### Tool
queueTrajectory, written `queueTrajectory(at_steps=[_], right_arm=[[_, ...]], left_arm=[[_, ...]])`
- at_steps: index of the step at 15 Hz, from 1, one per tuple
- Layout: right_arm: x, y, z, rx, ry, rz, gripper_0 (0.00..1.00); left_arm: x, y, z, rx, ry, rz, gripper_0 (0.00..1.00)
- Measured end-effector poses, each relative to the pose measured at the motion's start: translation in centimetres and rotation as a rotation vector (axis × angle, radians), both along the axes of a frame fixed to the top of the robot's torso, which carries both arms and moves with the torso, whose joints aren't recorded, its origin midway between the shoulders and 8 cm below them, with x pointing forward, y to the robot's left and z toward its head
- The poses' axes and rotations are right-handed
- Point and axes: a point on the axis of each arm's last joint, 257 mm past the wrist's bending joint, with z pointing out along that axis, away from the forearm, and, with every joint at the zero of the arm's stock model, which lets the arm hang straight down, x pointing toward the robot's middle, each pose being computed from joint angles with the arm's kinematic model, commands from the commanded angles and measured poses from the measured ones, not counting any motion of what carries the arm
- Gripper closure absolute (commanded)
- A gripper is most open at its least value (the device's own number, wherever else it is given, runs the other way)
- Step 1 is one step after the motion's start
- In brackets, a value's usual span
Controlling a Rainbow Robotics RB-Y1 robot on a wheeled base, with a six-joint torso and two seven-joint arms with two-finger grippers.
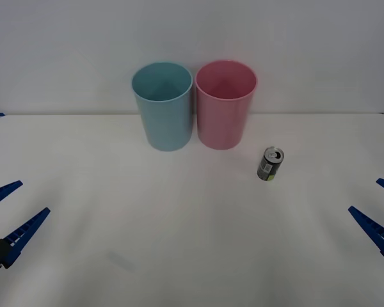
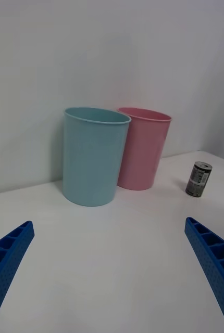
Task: Grasp the object on the table and drop it into the matching bin: aluminum can to the light blue bin, PET bottle to the pink bin.
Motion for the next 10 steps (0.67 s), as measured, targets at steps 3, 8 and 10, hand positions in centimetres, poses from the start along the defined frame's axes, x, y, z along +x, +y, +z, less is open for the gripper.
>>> queueTrajectory(at_steps=[3,8,10], right_arm=[[-0.3,-0.4,-0.6,-0.001,0.016,-0.011,0.00],[-0.3,-0.5,-0.8,-0.009,0.028,-0.011,0.00],[0.0,-0.1,-1.1,-0.008,0.031,-0.012,0.00]], left_arm=[[0.0,0.0,0.0,0.000,0.000,0.000,0.00],[0.0,0.0,0.0,0.000,0.000,0.000,0.00],[0.0,0.0,0.0,0.000,0.000,0.000,0.00]])
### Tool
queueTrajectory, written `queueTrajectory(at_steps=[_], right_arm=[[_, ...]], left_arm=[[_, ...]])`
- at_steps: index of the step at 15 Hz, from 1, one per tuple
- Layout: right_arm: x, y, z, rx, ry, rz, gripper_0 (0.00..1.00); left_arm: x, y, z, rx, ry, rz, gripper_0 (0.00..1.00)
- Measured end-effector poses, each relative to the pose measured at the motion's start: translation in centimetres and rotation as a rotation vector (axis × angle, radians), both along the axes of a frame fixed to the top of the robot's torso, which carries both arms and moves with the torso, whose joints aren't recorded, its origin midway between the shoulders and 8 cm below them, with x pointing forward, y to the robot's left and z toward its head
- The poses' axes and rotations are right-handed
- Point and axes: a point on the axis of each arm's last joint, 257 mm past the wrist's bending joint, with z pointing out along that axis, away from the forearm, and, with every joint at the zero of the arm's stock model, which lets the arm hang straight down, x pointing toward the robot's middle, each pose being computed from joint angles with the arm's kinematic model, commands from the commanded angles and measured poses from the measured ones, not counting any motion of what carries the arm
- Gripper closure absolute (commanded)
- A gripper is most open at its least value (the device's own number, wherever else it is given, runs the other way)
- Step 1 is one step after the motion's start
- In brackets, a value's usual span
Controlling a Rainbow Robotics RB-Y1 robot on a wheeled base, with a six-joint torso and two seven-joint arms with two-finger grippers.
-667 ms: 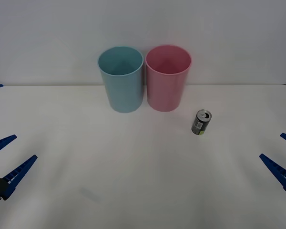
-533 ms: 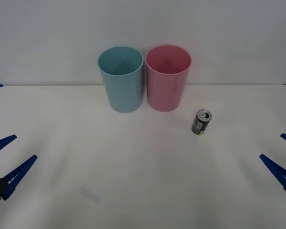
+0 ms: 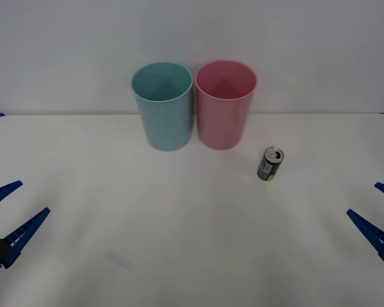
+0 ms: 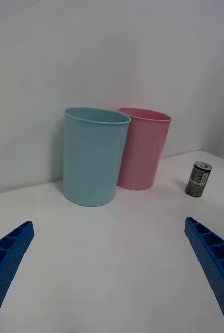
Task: Grasp the object on the table and drop it into the matching bin: aluminum can to the light blue bin, PET bottle to the pink bin.
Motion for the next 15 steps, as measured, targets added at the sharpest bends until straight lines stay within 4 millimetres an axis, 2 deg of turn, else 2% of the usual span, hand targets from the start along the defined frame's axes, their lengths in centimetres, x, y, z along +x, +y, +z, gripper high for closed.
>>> queueTrajectory(at_steps=[5,15], right_arm=[[1.9,1.1,-2.3,0.026,0.017,0.011,0.00],[6.5,2.2,-6.8,-0.048,-0.001,-0.037,0.00]], left_arm=[[0.0,0.0,0.0,0.000,0.000,0.000,0.00],[0.0,0.0,0.0,0.000,0.000,0.000,0.00]])
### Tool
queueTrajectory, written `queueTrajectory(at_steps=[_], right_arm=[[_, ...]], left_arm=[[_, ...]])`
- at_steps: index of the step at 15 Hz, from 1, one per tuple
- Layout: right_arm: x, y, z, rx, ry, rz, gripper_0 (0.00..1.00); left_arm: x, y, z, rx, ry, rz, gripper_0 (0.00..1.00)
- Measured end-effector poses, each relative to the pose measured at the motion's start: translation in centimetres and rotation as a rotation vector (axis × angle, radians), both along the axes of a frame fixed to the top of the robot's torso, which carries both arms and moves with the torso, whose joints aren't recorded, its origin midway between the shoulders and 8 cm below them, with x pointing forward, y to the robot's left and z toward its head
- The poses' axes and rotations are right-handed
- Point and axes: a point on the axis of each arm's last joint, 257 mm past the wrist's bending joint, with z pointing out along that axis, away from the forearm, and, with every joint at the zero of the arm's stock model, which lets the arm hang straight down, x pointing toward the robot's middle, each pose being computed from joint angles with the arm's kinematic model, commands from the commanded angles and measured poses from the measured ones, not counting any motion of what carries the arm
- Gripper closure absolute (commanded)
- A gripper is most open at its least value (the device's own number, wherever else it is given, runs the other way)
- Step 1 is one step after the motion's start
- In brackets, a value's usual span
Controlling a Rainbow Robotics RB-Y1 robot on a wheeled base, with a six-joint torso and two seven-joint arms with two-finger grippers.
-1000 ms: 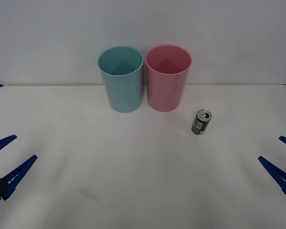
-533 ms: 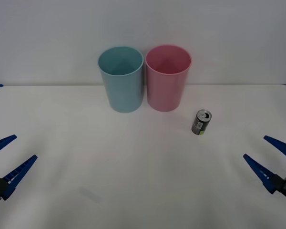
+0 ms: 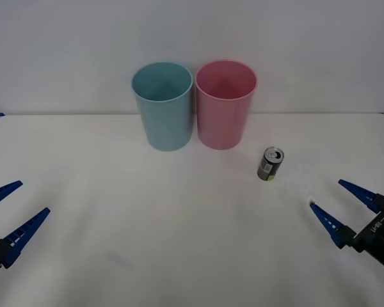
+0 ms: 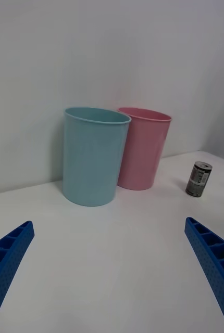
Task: Grasp the object on the table and drop it into the matching bin: aluminum can to the light blue bin, PET bottle to the pink bin.
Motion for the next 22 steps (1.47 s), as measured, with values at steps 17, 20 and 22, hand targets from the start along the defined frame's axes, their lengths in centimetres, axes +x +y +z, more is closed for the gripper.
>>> queueTrajectory(at_steps=[17,20,22], right_arm=[[7.6,5.0,-3.4,-0.066,0.026,-0.148,0.00],[9.0,6.2,-3.7,-0.073,0.023,-0.143,0.00],[9.9,6.7,-4.0,-0.078,0.026,-0.145,0.00]], left_arm=[[0.0,0.0,0.0,0.000,0.000,0.000,0.00],[0.0,0.0,0.0,0.000,0.000,0.000,0.00],[0.0,0.0,0.0,0.000,0.000,0.000,0.00]])
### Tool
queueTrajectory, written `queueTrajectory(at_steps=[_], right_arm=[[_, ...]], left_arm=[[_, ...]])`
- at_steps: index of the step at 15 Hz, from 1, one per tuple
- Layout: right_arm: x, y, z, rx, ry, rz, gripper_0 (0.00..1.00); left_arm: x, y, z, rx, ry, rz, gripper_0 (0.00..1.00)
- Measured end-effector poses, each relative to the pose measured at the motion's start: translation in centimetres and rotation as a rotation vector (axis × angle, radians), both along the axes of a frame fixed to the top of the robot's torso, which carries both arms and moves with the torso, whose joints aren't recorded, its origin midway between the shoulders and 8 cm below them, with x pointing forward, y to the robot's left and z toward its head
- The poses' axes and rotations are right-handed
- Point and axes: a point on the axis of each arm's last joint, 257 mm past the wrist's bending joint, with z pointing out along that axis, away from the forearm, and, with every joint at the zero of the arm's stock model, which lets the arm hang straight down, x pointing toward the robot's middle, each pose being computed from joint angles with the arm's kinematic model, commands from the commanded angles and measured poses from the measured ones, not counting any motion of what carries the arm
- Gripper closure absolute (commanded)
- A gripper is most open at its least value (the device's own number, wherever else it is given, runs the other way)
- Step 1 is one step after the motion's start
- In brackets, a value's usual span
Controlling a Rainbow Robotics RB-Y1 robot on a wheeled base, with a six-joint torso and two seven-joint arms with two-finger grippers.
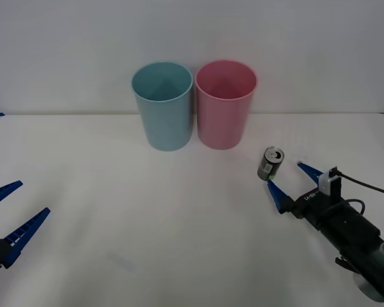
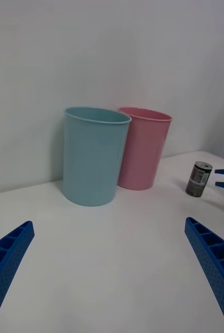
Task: Grasp the object on the table and drop it into the matching bin: aluminum can to the light blue bin, PET bottle to the pink bin.
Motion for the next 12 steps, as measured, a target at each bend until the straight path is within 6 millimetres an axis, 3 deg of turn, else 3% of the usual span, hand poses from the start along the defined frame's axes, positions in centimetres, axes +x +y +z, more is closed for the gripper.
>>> queueTrajectory(at_steps=[7,12], right_arm=[[4.0,2.3,-0.5,0.002,0.014,0.020,0.00],[5.3,2.8,-0.4,-0.010,0.014,0.020,0.00]], left_arm=[[0.0,0.0,0.0,0.000,0.000,0.000,0.00],[0.0,0.0,0.0,0.000,0.000,0.000,0.00]])
